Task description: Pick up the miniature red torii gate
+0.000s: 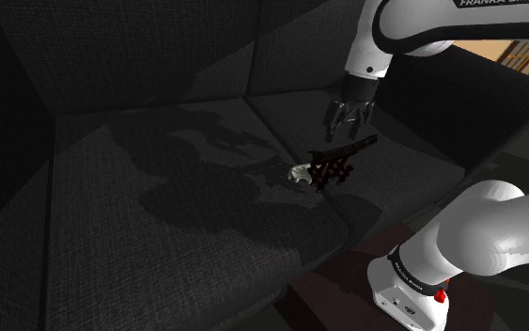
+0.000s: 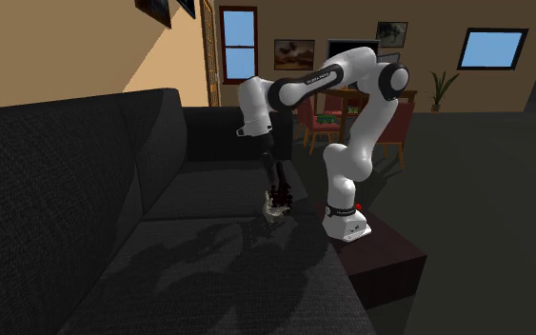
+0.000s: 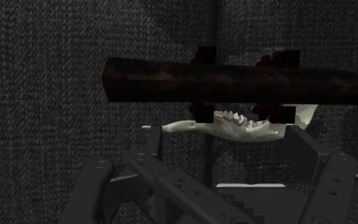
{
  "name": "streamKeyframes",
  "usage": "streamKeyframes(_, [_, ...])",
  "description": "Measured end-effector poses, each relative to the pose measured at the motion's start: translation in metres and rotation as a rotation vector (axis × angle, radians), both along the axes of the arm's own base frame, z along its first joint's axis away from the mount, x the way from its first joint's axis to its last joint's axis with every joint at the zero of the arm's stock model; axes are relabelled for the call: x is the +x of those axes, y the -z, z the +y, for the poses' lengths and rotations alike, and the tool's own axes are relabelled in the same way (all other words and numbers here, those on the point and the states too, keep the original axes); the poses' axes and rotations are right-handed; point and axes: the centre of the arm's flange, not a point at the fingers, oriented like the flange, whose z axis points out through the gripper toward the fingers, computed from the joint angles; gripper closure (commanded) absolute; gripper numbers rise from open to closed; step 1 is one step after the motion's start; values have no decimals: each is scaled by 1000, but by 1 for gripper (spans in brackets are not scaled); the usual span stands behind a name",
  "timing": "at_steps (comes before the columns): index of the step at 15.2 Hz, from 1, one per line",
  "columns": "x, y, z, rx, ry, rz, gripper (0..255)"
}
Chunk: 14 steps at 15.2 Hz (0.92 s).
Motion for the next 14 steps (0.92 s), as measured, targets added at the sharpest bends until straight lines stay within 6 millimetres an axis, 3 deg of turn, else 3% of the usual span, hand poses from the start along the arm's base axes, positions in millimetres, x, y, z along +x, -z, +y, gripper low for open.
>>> streamKeyframes(3, [2, 28, -3, 10, 18, 39, 0])
streamKeyframes(9, [1, 58, -4, 12, 21, 45, 0])
streamKeyframes(10, [1, 61, -4, 12, 21, 45, 255])
streamKeyframes(14, [0, 64, -4, 12, 21, 44, 255])
